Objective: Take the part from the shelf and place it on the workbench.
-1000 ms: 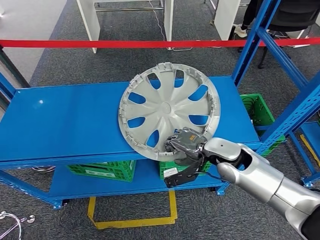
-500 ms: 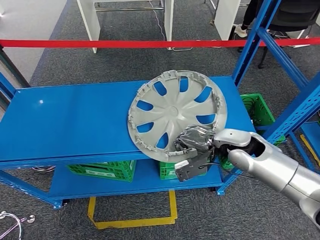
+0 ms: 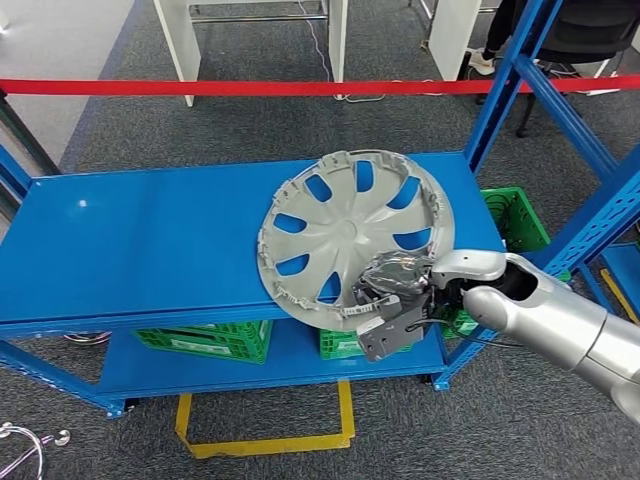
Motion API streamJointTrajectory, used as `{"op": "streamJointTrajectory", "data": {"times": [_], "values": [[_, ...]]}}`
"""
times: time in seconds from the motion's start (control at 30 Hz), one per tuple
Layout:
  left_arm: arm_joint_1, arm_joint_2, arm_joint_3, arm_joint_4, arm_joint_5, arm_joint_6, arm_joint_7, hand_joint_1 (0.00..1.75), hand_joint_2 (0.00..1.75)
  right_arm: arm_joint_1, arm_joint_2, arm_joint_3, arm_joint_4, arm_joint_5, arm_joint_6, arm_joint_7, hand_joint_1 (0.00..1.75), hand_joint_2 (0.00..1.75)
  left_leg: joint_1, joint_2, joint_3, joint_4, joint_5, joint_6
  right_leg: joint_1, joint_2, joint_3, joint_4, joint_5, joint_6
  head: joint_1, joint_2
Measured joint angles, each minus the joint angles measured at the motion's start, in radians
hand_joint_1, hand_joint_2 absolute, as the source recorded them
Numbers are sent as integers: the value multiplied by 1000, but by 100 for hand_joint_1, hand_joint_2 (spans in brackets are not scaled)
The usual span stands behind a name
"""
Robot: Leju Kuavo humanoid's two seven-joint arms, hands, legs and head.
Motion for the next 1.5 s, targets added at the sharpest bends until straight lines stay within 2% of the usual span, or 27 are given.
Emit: {"op": "streamJointTrajectory", "data": {"times": [0.03,0.07,0.1,0.17,0.2,0.23,0.43,0.6,0.87,1.13,1.3,1.43,1.5], "values": [[0,0,0,0,0,0,0,0,0,-1,-1,4,0,-1,1,0,154,175,0,0,0,0,0,0,0,0,0,0,0,0,0,0],[0,0,-1,0,0,0,0,0,0,-2,-1,6,0,-2,1,0,133,175,0,0,0,0,0,0,0,0,0,0,0,0,0,0],[0,0,-1,0,0,0,0,0,0,-3,-2,8,0,-2,1,-1,104,175,0,0,0,0,0,0,0,0,0,0,0,0,0,0],[0,0,-1,0,0,0,0,0,0,-7,-4,14,0,-6,1,0,32,175,0,0,0,0,0,0,0,0,0,0,0,0,0,0],[0,0,-1,0,0,0,0,0,0,-9,-5,18,0,-8,1,0,13,175,0,0,0,0,0,0,0,0,0,0,0,0,0,0],[0,0,-1,0,0,0,0,0,0,-10,-6,22,0,-9,1,1,2,175,0,0,0,0,0,0,0,0,0,0,0,0,0,0],[0,0,-2,0,0,2,0,0,0,-13,-7,42,-2,-11,-5,-2,0,175,0,0,0,0,0,0,0,0,0,0,0,0,0,0],[0,0,-5,0,4,3,0,0,0,-6,-6,50,-2,8,-69,-2,0,175,0,0,0,0,0,0,0,-1,1,0,0,0,0,0],[-1,-1,-16,0,9,1,-1,0,0,68,15,35,-2,86,-186,-6,0,175,0,0,0,0,0,0,0,-1,1,0,0,0,0,0],[0,-1,-19,0,11,1,-1,0,0,120,39,4,-3,131,-222,-8,0,175,0,0,0,0,0,0,0,-1,1,0,0,0,0,0],[-1,-3,-20,0,19,2,-2,0,0,195,67,-50,-20,260,-333,10,0,175,0,-1,0,0,0,0,0,-1,1,0,0,0,0,0],[0,-7,-22,0,26,4,-5,0,0,305,107,-114,-51,429,-489,46,0,175,0,-2,0,0,0,0,0,-2,1,0,0,0,0,0],[0,-9,-24,0,29,6,-7,0,0,354,123,-139,-66,474,-526,54,0,175,0,-2,0,0,0,0,0,-2,1,0,-1,0,0,0]]}}
